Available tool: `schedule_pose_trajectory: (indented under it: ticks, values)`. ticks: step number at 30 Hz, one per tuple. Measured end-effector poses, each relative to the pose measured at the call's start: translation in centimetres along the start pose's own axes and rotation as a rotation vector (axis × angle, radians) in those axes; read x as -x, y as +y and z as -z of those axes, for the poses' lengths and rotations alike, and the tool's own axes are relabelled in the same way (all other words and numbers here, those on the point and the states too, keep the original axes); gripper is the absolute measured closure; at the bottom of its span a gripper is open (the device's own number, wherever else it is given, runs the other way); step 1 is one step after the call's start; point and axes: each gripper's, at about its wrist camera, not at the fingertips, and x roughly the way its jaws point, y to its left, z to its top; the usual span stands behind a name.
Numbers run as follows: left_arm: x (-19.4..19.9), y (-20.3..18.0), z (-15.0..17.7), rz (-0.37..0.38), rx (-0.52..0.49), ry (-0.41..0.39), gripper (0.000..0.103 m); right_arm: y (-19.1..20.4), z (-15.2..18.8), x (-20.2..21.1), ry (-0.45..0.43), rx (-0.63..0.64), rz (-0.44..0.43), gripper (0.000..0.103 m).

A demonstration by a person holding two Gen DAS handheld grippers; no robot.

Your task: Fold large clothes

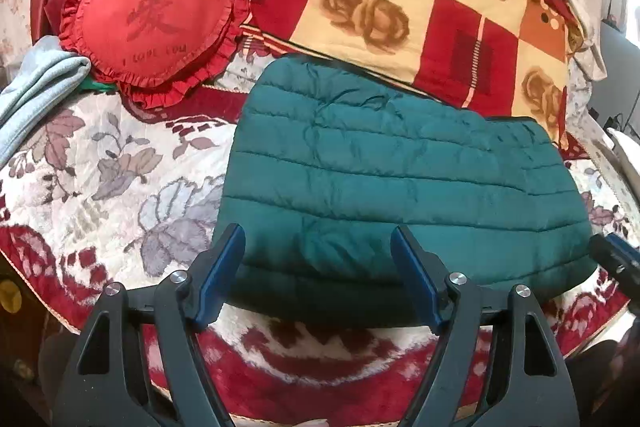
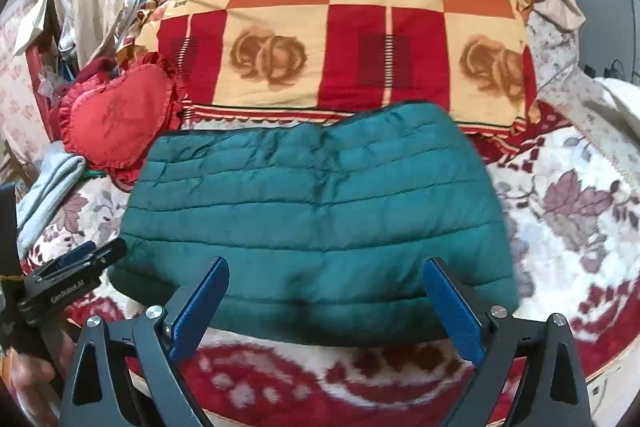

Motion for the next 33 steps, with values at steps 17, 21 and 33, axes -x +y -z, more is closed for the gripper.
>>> schedule_pose_trajectory:
  ticks: [17,21,33]
  values:
    - [0.9,-2.3,1.0,-0.008,-0.035,-0.030,0.027,1.2,1.1,0.1,-0.007,0.002,0.017,0.007]
    - [0.8,-2.4,1.0,-0.012,-0.036,-0.031,0.027,1.2,1.1,0.2,-0.017,-0.004,0.023,0.007]
    - [0.6,-2.8,0.8,-0.018,-0.051,-0.028,0.027,1.0,1.0,-0.2,-0.010,-0.014,0.018,0.006]
